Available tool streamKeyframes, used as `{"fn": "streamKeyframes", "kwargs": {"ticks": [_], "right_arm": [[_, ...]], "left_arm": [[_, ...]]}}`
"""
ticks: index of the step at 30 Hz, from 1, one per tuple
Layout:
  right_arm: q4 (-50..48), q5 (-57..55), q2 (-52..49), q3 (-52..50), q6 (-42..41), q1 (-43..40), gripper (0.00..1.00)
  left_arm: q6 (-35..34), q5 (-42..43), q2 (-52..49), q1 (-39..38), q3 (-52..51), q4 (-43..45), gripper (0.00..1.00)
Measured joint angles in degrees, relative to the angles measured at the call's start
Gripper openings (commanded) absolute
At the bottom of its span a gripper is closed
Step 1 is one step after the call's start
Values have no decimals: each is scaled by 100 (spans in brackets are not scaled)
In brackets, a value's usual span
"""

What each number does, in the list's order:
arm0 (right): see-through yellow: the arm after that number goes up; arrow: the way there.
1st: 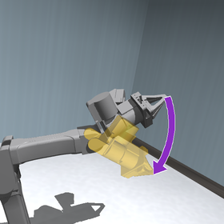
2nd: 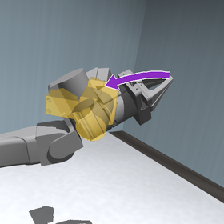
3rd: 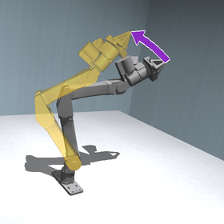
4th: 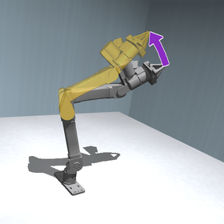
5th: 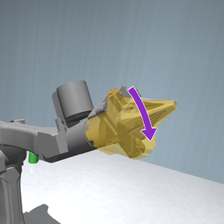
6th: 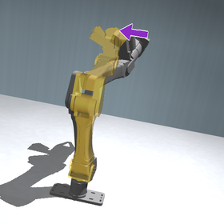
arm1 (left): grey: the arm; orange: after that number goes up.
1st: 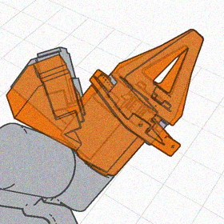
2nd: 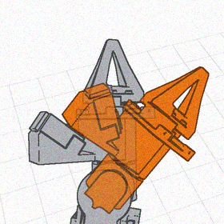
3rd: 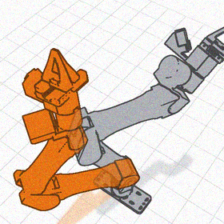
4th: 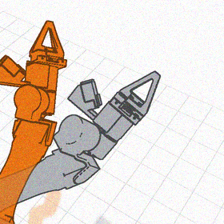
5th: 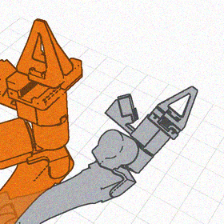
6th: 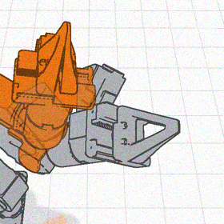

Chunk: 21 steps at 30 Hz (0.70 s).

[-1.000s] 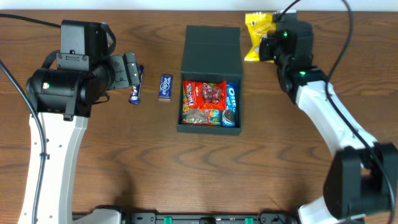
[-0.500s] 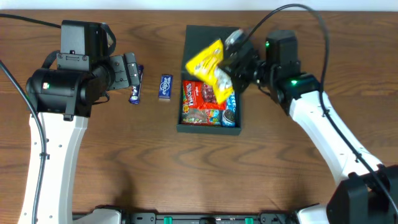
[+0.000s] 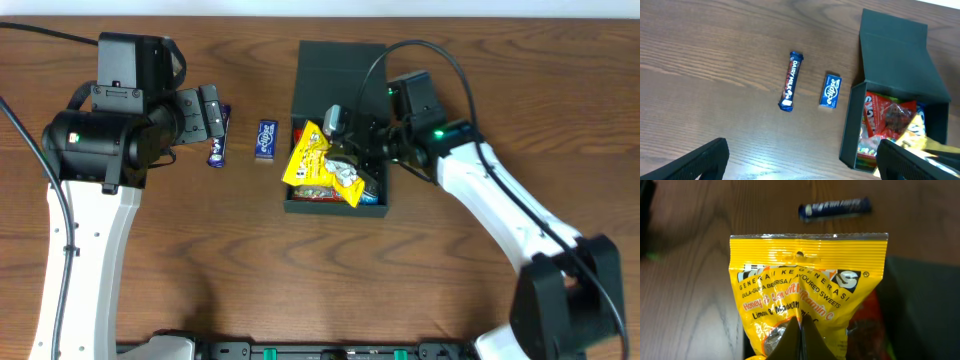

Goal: Pack container
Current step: 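Lift the yellow Hacks bag and lower it into the box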

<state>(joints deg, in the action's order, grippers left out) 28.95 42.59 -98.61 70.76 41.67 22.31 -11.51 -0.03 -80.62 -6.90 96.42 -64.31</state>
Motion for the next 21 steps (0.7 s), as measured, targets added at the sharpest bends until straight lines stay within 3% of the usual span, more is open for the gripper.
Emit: {"fn": "streamKeyframes", "kwargs": {"ticks": [8,11,18,20,21], "right_arm": [[-68,15,-1088,0,728,0,1],[-96,162,-1379,20,990,0,6],[-345,238,-1639,55,1174,2,5],[-400,208,-1641,55,1169,13,7],[-437,175,-1641,55,1152,17,15]], "left_arm": [[0,0,0,0,0,0,95],[0,0,0,0,0,-2,95],[0,2,0,0,0,-2,95],[0,2,0,0,0,0,95],[0,2,0,0,0,-2,95]]}}
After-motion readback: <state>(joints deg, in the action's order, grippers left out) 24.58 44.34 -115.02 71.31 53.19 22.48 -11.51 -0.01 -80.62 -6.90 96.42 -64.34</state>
